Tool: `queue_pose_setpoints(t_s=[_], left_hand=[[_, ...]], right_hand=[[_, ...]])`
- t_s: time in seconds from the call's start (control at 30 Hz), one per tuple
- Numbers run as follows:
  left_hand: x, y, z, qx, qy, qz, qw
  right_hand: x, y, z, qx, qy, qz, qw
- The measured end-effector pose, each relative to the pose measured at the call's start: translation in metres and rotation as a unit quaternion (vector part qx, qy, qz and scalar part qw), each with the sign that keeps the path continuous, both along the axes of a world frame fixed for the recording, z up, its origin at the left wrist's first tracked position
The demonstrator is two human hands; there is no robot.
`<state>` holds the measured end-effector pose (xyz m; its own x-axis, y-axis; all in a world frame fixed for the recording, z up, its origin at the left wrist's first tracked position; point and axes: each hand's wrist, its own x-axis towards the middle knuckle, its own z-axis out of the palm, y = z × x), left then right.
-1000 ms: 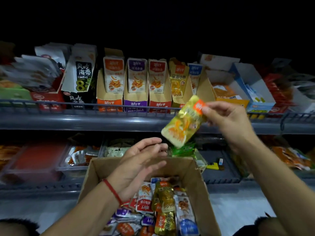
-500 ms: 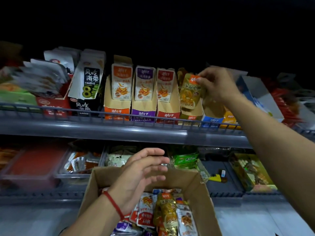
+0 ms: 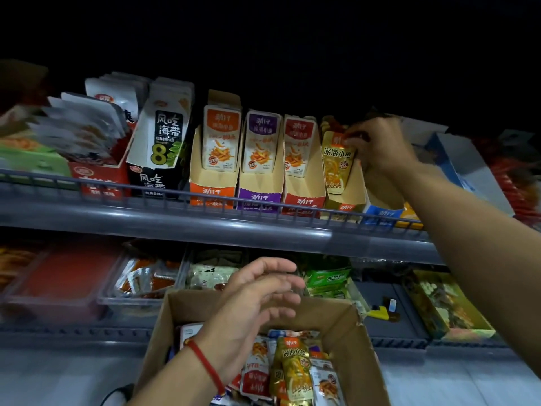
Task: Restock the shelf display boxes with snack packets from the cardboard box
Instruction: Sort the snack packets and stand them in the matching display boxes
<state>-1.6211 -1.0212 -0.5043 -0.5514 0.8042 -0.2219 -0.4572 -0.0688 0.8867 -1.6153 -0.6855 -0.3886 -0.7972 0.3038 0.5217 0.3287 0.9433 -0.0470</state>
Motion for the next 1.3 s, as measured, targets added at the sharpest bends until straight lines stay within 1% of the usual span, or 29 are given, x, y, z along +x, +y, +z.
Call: queue_pose_setpoints(t_s=[0.2, 0.5, 0.6, 0.7, 0.77, 0.83, 0.9, 1.0, 1.07, 1.1, 1.13, 1.17, 1.23, 1.3], left_hand=[[0.0, -0.001, 0.0, -0.002, 0.004, 0.01, 1.0], [0.0, -0.001, -0.003, -0.012, 0.005, 0.013, 1.0], [-0.002, 0.002, -0.008, -0.06, 0.039, 0.022, 0.997], [-0.005, 0.007, -0.021, -0.151, 0.125, 0.029, 0.98], [-0.005, 0.009, -0.03, -0.192, 0.148, 0.018, 0.97], [-0.003, 0.011, -0.042, -0.22, 0.154, -0.014, 0.963], [0.002, 0.013, -0.056, -0.247, 0.168, -0.051, 0.953], [0.013, 0.018, -0.085, -0.289, 0.179, -0.106, 0.934], [0.021, 0.022, -0.111, -0.318, 0.201, -0.146, 0.915], [0.026, 0.024, -0.125, -0.331, 0.233, -0.172, 0.898], [0.029, 0.025, -0.14, -0.343, 0.279, -0.203, 0.874], [0.032, 0.028, -0.154, -0.355, 0.333, -0.236, 0.841], [0.037, 0.034, -0.173, -0.373, 0.44, -0.293, 0.762], [0.042, 0.042, -0.187, -0.359, 0.532, -0.334, 0.69]], right_hand=[[-0.005, 0.002, 0.001, 0.032, -0.009, 0.003, 0.999], [0.003, 0.004, -0.008, 0.039, 0.012, -0.029, 0.999], [0.018, -0.01, -0.011, 0.074, 0.059, -0.019, 0.995], [0.044, -0.037, -0.021, 0.089, 0.097, 0.021, 0.991], [0.068, -0.058, -0.037, 0.068, 0.111, 0.048, 0.99], [0.092, -0.08, -0.062, 0.023, 0.099, 0.078, 0.992], [0.117, -0.101, -0.095, -0.023, 0.064, 0.106, 0.992], [0.143, -0.117, -0.142, -0.074, -0.012, 0.107, 0.991], [0.148, -0.12, -0.158, -0.13, -0.056, 0.093, 0.986], [0.15, -0.12, -0.161, -0.149, -0.068, 0.089, 0.982], [0.15, -0.118, -0.164, -0.156, -0.079, 0.085, 0.981], [0.15, -0.118, -0.165, -0.155, -0.09, 0.082, 0.98], [0.149, -0.116, -0.167, -0.163, -0.102, 0.078, 0.978], [0.148, -0.114, -0.168, -0.184, -0.11, 0.077, 0.974]])
